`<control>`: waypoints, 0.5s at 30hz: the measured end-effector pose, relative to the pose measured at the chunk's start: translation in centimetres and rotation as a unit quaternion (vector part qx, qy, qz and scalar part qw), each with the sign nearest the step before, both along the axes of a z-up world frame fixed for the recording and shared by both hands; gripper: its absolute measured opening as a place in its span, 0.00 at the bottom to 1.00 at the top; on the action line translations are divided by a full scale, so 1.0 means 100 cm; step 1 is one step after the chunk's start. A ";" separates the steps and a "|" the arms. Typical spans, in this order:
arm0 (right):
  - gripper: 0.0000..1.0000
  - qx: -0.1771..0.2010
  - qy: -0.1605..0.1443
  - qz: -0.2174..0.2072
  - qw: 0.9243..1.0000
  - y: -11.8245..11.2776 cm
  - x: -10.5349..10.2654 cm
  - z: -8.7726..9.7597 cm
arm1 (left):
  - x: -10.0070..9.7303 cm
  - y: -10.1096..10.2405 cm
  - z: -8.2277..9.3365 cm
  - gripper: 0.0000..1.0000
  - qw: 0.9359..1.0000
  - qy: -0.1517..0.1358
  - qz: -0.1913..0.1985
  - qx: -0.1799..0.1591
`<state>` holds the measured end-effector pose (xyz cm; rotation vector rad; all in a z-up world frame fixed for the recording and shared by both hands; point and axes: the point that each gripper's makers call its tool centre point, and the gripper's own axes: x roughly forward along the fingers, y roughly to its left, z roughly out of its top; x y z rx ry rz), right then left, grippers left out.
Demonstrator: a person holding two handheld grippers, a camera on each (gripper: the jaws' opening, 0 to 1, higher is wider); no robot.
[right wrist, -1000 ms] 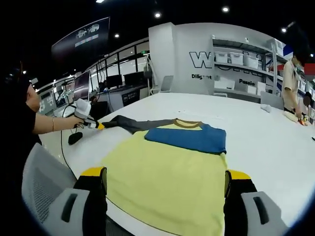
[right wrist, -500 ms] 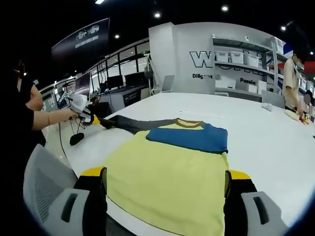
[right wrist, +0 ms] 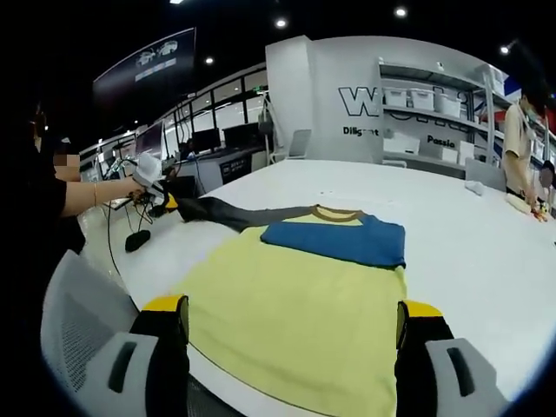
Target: Fold the garment on the visible template until the final outline fits inside the template.
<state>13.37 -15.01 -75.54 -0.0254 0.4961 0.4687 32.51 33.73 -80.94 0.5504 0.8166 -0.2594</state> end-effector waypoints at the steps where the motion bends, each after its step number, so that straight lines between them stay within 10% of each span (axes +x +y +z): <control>1: 0.99 -0.001 0.001 0.000 1.000 0.000 0.000 0.000 | 0.004 0.002 -0.004 0.04 1.000 0.005 0.003 0.001; 15: 0.99 -0.006 0.013 -0.006 1.000 -0.005 0.001 -0.006 | 0.015 0.038 -0.021 0.35 0.992 0.011 0.128 0.014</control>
